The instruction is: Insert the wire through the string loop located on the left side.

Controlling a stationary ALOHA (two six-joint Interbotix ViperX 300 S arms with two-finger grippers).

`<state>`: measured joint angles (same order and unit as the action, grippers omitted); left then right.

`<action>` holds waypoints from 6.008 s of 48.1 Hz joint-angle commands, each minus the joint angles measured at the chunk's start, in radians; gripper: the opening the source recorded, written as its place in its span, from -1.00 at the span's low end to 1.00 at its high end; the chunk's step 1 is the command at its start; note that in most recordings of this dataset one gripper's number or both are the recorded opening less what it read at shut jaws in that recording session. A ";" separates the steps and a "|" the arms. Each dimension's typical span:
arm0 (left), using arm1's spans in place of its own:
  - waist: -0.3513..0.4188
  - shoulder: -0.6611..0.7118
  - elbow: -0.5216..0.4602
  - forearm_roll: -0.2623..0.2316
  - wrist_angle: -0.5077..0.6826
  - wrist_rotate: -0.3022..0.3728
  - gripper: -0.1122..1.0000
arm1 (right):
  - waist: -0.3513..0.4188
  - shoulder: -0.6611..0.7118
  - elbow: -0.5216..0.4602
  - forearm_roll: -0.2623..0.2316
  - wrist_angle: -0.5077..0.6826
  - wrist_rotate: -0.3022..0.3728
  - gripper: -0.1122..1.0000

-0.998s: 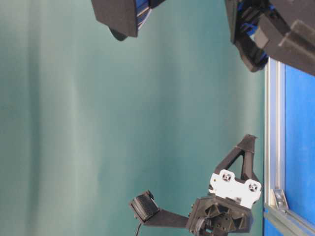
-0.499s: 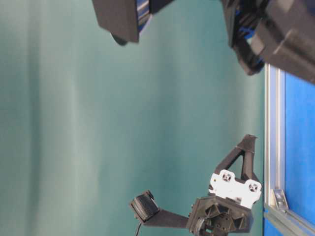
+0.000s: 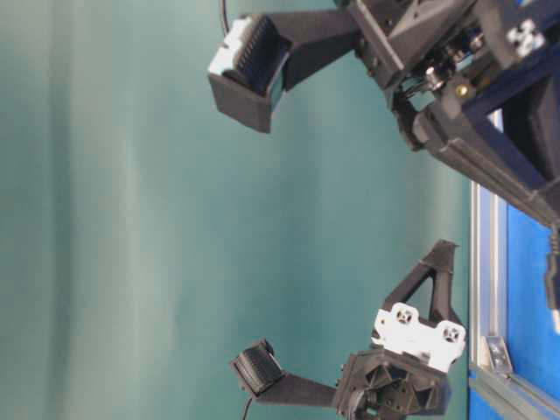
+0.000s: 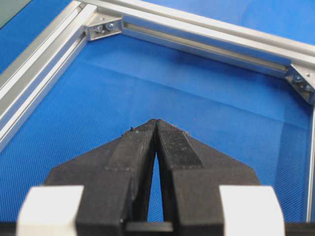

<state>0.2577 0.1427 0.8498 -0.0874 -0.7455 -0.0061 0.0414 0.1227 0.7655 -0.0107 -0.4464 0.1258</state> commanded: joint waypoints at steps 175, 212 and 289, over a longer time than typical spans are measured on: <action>-0.005 -0.038 -0.003 0.003 -0.005 -0.002 -0.80 | -0.015 0.126 -0.190 0.002 0.011 -0.002 -0.81; -0.017 -0.038 -0.003 0.003 -0.005 -0.002 -0.80 | -0.038 0.262 -0.382 0.000 0.017 -0.003 -0.81; -0.048 -0.508 0.446 0.003 0.066 -0.026 -0.80 | -0.038 0.293 -0.428 0.000 0.029 -0.003 -0.81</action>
<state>0.2516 -0.3559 1.3100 -0.0874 -0.6826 -0.0261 0.0061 0.4372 0.3605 -0.0107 -0.4126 0.1243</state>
